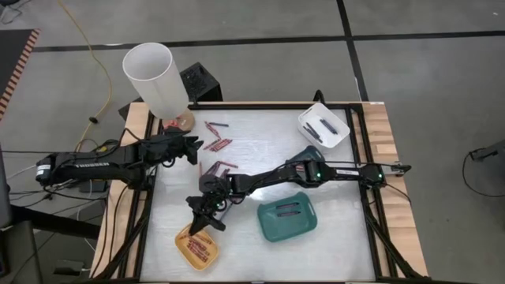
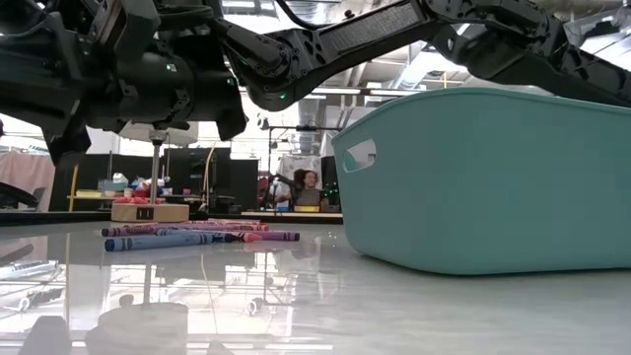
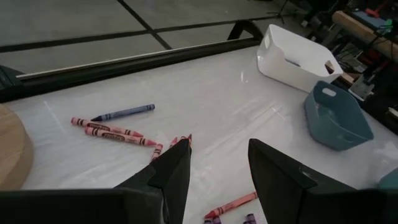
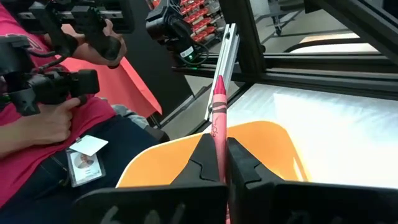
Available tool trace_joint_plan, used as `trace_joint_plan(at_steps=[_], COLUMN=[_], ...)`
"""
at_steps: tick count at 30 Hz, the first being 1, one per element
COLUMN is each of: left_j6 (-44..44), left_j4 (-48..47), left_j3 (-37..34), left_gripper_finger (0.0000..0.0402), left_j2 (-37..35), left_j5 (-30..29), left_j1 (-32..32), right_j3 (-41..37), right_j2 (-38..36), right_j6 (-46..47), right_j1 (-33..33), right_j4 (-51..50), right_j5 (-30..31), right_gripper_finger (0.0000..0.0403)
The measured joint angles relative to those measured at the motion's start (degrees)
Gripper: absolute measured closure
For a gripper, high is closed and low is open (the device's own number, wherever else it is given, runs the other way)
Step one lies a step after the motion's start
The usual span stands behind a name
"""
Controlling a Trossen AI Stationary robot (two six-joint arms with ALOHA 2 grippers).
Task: Sort crayons
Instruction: Put the red crayon into the yellow bin
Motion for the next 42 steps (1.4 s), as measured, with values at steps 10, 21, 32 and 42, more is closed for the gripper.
trace_joint_plan(at_steps=[10, 21, 32, 42], left_j6=[0.20, 2.74, 6.82, 5.26], left_j4=[0.24, -0.72, -0.42, -0.59], left_j3=[0.00, 1.09, 3.95, 4.04], left_gripper_finger=[0.0251, 0.0251, 0.0251, 0.0251], left_j2=[0.00, -0.11, 0.04, 0.04], left_j5=[-0.20, -0.29, -5.61, -3.25], left_j1=[-0.02, 0.00, 0.48, 4.62], right_j3=[0.00, 1.29, 1.29, 1.22], right_j2=[0.07, -0.26, -3.11, -3.43], right_j6=[0.02, -4.02, -8.97, -11.60], right_j1=[-0.07, -0.20, -1.80, -2.12], right_j4=[-1.21, -4.82, -14.85, -16.11], right_j5=[0.07, 4.07, -0.22, -0.63], right_gripper_finger=[0.0400, 0.0400, 0.0400, 0.0400])
